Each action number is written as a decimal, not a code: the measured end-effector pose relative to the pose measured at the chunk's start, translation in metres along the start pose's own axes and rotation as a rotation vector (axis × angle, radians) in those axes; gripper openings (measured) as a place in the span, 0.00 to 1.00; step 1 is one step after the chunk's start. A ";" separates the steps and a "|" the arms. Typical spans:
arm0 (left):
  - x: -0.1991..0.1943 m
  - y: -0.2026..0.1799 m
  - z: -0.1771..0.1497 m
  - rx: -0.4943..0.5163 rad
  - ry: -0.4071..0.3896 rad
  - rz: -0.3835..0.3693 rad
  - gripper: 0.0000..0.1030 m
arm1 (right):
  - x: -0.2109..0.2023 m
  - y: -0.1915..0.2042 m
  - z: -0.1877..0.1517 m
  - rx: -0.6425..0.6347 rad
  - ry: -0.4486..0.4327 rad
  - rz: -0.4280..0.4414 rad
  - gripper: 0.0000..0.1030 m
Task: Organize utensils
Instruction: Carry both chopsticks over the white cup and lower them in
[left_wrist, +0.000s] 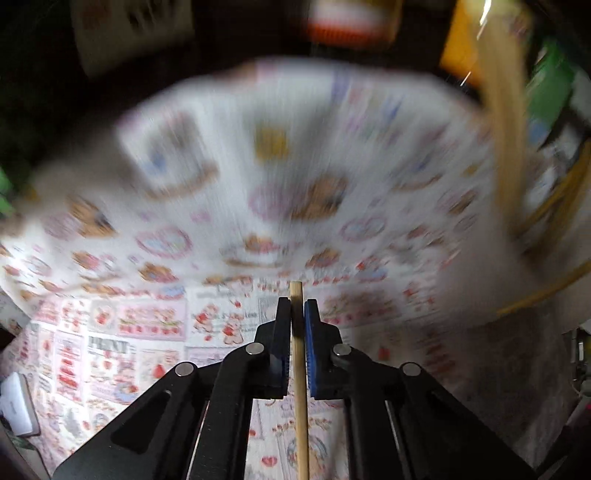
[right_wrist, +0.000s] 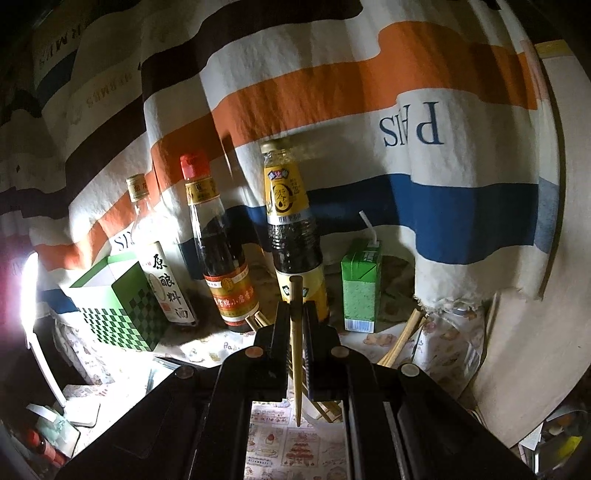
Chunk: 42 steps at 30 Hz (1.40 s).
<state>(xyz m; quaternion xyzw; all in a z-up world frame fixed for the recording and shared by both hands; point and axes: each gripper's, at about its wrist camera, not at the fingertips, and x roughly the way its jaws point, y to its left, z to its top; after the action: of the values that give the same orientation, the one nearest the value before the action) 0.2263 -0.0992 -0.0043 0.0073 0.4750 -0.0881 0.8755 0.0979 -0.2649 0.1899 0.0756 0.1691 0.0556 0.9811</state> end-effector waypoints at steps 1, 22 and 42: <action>-0.011 -0.001 0.001 -0.002 -0.020 -0.012 0.06 | -0.002 0.000 0.001 0.000 -0.004 0.002 0.07; -0.247 0.030 -0.021 -0.037 -0.618 -0.069 0.06 | -0.042 -0.009 0.008 0.037 -0.101 0.017 0.07; -0.259 -0.015 -0.017 -0.026 -0.793 -0.300 0.06 | -0.045 -0.048 0.015 0.138 -0.124 0.040 0.08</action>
<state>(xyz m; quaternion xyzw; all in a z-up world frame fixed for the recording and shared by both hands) 0.0721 -0.0738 0.2031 -0.1076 0.0981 -0.2046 0.9680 0.0647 -0.3197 0.2106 0.1496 0.1098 0.0584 0.9809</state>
